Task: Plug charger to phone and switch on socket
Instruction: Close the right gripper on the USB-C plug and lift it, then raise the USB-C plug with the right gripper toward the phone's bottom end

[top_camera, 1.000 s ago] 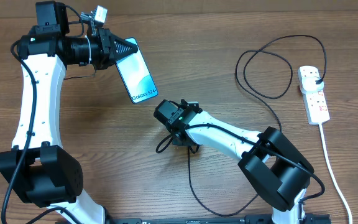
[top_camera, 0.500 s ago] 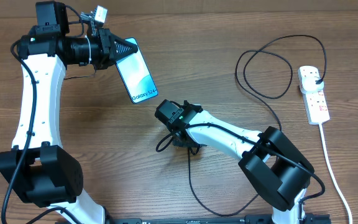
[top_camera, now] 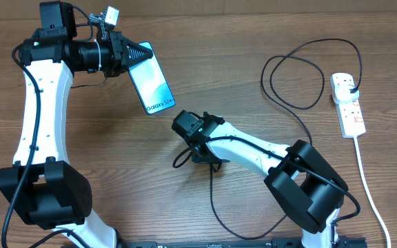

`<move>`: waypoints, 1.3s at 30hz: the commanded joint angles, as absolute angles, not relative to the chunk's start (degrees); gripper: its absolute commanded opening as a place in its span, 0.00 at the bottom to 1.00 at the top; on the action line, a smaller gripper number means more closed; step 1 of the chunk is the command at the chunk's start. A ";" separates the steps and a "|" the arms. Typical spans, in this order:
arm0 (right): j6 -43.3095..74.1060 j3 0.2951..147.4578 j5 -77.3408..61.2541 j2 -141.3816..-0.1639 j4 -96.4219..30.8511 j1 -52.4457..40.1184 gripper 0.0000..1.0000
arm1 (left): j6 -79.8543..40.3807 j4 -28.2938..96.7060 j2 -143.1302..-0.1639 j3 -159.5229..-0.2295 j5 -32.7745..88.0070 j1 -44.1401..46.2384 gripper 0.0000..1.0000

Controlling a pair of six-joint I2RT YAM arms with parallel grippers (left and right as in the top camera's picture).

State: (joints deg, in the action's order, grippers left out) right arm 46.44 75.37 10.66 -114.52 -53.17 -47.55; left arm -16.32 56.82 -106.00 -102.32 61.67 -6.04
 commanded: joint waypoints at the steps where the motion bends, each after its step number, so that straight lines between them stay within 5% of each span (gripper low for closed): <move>1: 46.06 77.17 9.85 -116.38 -54.46 -45.58 0.04 | -16.78 56.71 -105.65 -102.37 63.02 -6.09 0.04; 9: 46.00 83.74 0.97 -116.38 -56.71 -34.54 0.04 | -17.43 56.16 -105.65 -102.37 63.02 -6.11 0.04; 19: 28.51 86.87 -63.40 -116.40 -38.48 -16.16 0.04 | -25.56 48.34 -105.65 -102.37 69.28 -6.09 0.04; 25: 17.30 86.87 -84.20 -116.40 -34.28 -13.23 0.04 | -31.48 40.25 -105.65 -102.37 73.71 -6.07 0.04; 39: 11.73 86.87 -89.93 -116.38 -27.77 -15.90 0.04 | -47.72 16.73 -105.65 -102.37 76.36 -5.98 0.05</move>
State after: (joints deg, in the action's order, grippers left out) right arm 13.17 85.60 -87.50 -116.36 -28.86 -15.29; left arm -43.20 18.24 -106.00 -102.02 75.13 -6.04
